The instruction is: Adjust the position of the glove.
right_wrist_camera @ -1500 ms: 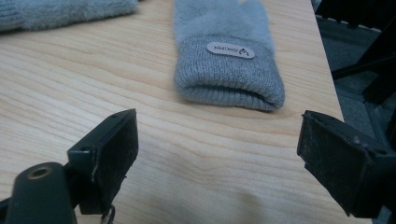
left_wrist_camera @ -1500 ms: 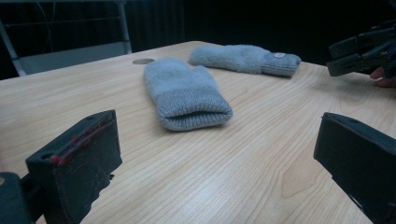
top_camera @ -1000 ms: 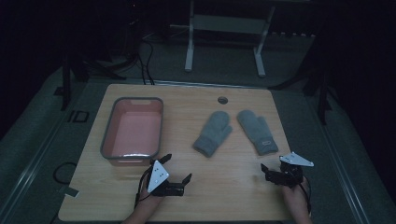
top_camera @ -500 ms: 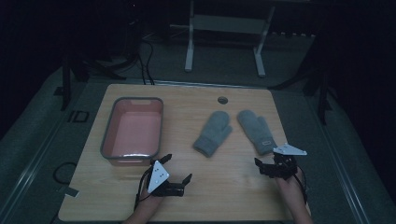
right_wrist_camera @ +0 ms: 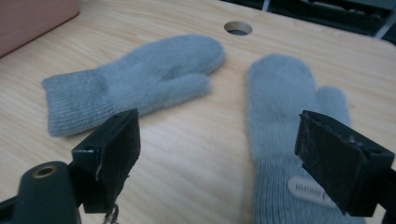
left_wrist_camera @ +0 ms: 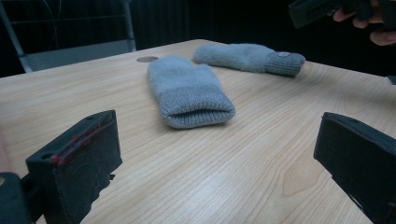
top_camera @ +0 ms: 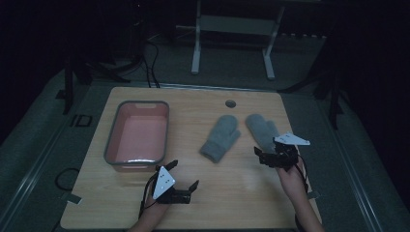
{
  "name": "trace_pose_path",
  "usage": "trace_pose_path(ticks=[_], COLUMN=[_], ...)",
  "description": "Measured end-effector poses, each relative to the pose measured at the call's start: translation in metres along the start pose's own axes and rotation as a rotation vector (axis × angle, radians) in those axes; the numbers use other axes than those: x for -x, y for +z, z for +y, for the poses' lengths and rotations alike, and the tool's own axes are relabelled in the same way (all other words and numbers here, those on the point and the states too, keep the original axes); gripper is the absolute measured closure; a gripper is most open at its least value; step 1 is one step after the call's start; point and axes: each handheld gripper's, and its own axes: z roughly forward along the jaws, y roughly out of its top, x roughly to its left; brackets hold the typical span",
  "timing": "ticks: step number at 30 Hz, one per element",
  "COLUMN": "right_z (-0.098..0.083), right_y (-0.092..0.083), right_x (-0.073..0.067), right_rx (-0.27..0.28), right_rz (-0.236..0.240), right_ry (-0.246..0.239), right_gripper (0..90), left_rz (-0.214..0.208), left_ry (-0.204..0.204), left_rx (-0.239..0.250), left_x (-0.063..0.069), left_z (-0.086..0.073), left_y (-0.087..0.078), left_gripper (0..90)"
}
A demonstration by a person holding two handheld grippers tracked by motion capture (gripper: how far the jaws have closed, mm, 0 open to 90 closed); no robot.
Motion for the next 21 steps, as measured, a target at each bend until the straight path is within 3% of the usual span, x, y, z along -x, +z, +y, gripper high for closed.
trace_pose_path(ticks=[6,7,13,18,19,21], right_z=[0.012,0.015,0.02,0.022,0.023,0.024], right_y=[0.014,0.02,0.04,0.05,0.055,0.061], right_x=[-0.006,-0.008,-0.011,-0.014,-0.016,-0.018], right_rx=[-0.006,-0.013,-0.061,-0.059,-0.044,-0.025], right_rz=[0.04,0.074,0.135,0.137,0.122,0.139], right_ry=[-0.035,-0.035,-0.042,-0.051,-0.07,-0.115], right_gripper=[15.7,15.1,13.6,12.8,12.4,12.8], left_rz=[0.009,0.011,0.009,0.008,0.008,0.007], left_ry=[0.009,0.014,0.0,-0.005,-0.005,-0.005], left_rx=[0.0,-0.001,0.001,0.001,0.001,0.001], left_x=[0.001,0.002,0.0,0.0,0.0,0.0], left_z=[0.0,0.0,0.0,0.0,0.0,0.0], left_y=[0.0,0.0,0.0,0.0,0.0,0.0], left_gripper=[0.9,0.9,0.9,0.9,0.9,0.9])
